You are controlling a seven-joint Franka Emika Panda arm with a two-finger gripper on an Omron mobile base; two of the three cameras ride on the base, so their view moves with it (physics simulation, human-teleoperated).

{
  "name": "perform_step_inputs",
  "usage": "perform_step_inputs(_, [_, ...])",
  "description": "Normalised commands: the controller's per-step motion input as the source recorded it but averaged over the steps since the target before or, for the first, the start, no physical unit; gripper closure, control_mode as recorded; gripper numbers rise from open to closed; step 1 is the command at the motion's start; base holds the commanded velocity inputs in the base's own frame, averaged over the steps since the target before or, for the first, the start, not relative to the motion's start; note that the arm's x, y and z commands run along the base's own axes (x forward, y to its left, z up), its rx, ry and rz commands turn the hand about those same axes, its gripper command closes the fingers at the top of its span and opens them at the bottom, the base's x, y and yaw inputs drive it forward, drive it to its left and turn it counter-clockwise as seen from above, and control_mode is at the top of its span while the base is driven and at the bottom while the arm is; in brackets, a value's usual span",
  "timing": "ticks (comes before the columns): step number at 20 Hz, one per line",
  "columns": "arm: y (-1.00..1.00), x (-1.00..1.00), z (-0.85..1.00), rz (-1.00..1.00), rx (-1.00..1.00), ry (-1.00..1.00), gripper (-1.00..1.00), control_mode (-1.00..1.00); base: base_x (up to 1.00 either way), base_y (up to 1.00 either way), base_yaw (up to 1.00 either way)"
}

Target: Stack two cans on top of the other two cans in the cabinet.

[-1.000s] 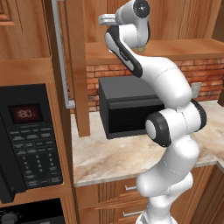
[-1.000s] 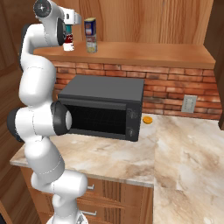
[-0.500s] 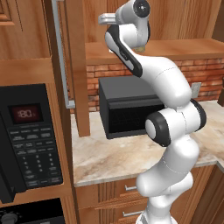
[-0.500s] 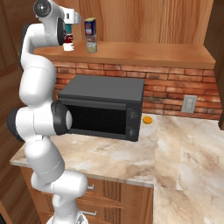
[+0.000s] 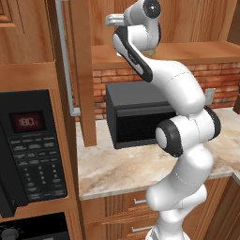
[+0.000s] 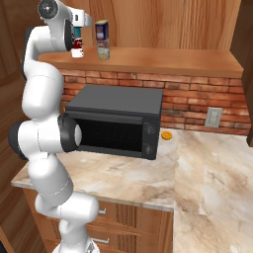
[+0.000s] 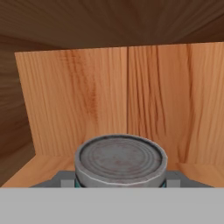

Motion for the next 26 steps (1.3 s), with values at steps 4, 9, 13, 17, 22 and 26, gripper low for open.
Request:
perform_step_inputs(4, [0.00, 0.00, 0.00, 0.00, 0.00, 0.00, 1.00, -1.00, 0.00, 0.00, 0.00])
perform_step_inputs(9, [0.00, 0.00, 0.00, 0.00, 0.00, 0.00, 1.00, -1.00, 0.00, 0.00, 0.00])
perform_step_inputs(13, [-0.04, 0.00, 0.00, 0.00, 0.00, 0.00, 1.00, -1.00, 0.00, 0.00, 0.00])
perform_step_inputs(17, [-0.02, 0.00, 0.00, 0.00, 0.00, 0.00, 1.00, -1.00, 0.00, 0.00, 0.00])
perform_step_inputs(22, [-0.01, 0.00, 0.00, 0.00, 0.00, 0.00, 1.00, -1.00, 0.00, 0.00, 0.00])
perform_step_inputs(26, [0.00, 0.00, 0.00, 0.00, 0.00, 0.00, 1.00, -1.00, 0.00, 0.00, 0.00])
